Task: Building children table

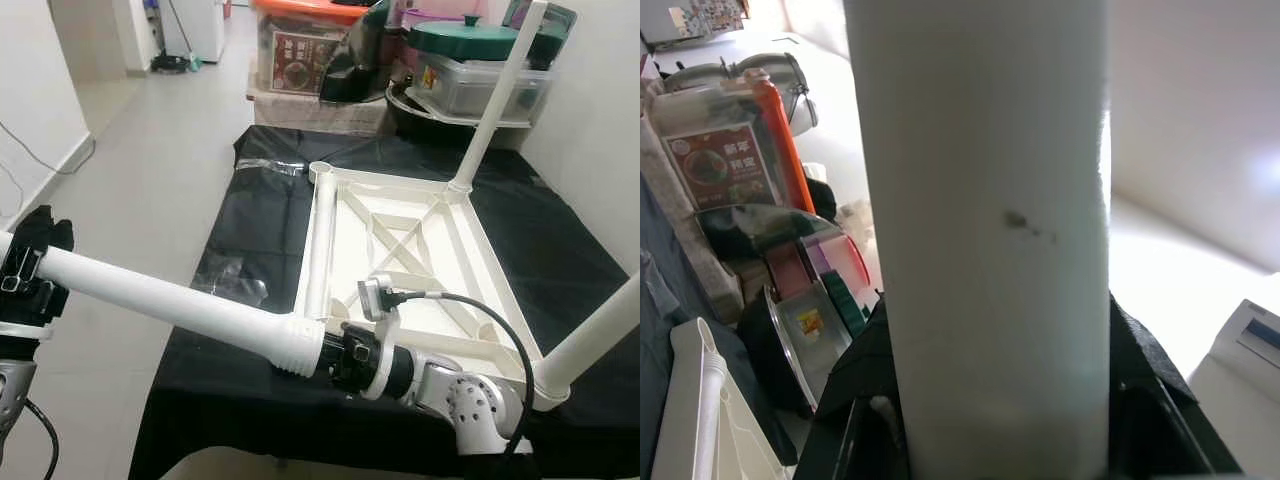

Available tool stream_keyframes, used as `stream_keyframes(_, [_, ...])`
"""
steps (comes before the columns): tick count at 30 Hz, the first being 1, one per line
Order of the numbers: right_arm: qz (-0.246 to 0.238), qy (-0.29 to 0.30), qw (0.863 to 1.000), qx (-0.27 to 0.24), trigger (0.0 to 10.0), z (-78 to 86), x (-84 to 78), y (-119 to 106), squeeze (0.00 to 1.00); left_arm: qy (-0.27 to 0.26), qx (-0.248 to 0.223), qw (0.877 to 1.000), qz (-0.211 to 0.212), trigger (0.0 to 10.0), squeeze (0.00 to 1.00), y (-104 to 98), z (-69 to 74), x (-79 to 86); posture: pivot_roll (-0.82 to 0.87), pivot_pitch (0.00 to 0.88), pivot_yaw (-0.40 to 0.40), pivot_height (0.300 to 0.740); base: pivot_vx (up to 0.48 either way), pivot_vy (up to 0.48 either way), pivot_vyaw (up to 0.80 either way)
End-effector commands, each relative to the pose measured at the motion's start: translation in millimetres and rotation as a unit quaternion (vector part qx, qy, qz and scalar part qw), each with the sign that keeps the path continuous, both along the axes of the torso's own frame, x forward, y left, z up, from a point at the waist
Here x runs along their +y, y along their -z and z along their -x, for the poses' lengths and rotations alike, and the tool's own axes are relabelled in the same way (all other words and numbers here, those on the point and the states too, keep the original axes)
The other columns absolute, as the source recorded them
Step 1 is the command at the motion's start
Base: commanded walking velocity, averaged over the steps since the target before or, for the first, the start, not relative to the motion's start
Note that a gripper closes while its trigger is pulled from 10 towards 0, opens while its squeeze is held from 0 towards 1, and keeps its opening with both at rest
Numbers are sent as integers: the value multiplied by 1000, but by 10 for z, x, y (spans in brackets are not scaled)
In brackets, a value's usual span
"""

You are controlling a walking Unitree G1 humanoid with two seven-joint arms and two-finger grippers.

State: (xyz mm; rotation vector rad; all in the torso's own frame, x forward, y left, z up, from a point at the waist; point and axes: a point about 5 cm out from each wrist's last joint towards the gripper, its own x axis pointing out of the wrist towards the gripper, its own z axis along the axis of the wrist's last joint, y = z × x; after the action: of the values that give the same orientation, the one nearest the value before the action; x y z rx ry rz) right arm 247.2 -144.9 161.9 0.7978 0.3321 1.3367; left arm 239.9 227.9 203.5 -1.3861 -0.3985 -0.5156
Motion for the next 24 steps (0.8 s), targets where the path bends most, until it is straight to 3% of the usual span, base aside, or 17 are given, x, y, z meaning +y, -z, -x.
stream_keyframes(1, [-34,-4,999,-14,0,0,13,-71,0,-19,11,1000,12,0,0,19,-22,71,65,40,-79,740,0,0,0])
stream_keyframes(2, [-34,-4,999,-14,0,0,13,-71,0,-19,11,1000,12,0,0,19,-22,71,65,40,-79,740,0,0,0])
stream_keyframes(3, [-33,10,999,-20,10000,-26,23,-69,0,-23,14,1000,5,0,0,11,-38,77,67,40,-79,740,0,0,0])
stream_keyframes(5, [-33,10,999,-20,10000,-26,23,-69,0,-23,14,1000,5,0,0,11,-38,77,67,40,-79,740,0,0,0])
stream_keyframes(6, [-33,25,999,-15,10000,-66,28,-58,1000,-22,11,1000,2,10000,0,-8,-51,80,69,38,-80,740,0,0,0])
stream_keyframes(12, [-4,33,999,-22,10000,-80,-45,12,1000,-27,0,1000,-13,10000,0,-109,-76,125,71,37,-83,740,0,0,0])
stream_keyframes(13, [6,31,999,-25,10000,-70,-75,34,796,-30,-1,999,-17,10000,0,-131,-81,144,71,37,-83,740,0,0,0])
stream_keyframes(14, [18,34,999,-24,10000,-75,-119,62,0,-34,0,999,-18,10000,0,-152,-93,184,69,37,-83,740,0,0,0])
stream_keyframes(20, [97,107,989,-28,10000,-224,-402,219,0,-63,-12,997,-33,10000,0,-293,-129,387,69,36,-83,740,0,0,0])
stream_keyframes(22, [97,107,989,-28,10000,-224,-402,219,0,-63,-12,997,-33,10000,0,-293,-129,387,69,36,-83,740,0,0,0])
stream_keyframes(24, [88,132,987,-31,10000,-286,-502,183,0,-67,-18,997,-41,10000,0,-351,-141,419,74,35,-86,740,0,0,0])
